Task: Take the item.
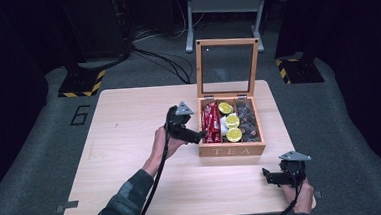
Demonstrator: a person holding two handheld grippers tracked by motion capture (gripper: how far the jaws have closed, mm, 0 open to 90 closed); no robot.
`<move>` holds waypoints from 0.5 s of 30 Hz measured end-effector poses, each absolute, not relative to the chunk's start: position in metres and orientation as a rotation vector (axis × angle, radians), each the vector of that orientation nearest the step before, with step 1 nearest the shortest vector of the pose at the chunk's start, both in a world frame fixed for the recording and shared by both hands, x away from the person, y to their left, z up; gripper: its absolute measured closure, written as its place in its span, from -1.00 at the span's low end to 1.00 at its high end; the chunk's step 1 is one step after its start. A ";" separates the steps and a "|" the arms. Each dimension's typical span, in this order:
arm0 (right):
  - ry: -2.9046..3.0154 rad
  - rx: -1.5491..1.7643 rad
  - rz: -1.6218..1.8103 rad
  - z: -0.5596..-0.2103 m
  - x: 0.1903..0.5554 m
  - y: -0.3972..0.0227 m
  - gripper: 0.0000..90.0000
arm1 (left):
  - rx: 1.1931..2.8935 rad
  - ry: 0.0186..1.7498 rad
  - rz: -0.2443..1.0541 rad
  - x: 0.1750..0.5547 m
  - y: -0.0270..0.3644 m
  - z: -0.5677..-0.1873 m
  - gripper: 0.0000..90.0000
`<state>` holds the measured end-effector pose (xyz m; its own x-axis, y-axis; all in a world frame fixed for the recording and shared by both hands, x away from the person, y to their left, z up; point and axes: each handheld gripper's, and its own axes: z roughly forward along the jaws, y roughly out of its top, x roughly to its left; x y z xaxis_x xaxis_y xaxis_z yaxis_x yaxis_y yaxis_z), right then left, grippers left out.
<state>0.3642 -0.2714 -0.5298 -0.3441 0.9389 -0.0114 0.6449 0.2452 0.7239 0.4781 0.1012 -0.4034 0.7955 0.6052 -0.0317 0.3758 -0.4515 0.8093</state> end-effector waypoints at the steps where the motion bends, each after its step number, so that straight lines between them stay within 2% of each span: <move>1: 2.077 1.443 0.880 -0.530 0.364 -0.271 -0.98 | 2.095 0.725 0.328 0.478 0.101 -0.403 -0.89; 15: 2.082 1.426 0.879 -0.530 0.364 -0.272 -0.96 | 2.183 0.632 0.258 0.496 0.038 -0.415 -0.85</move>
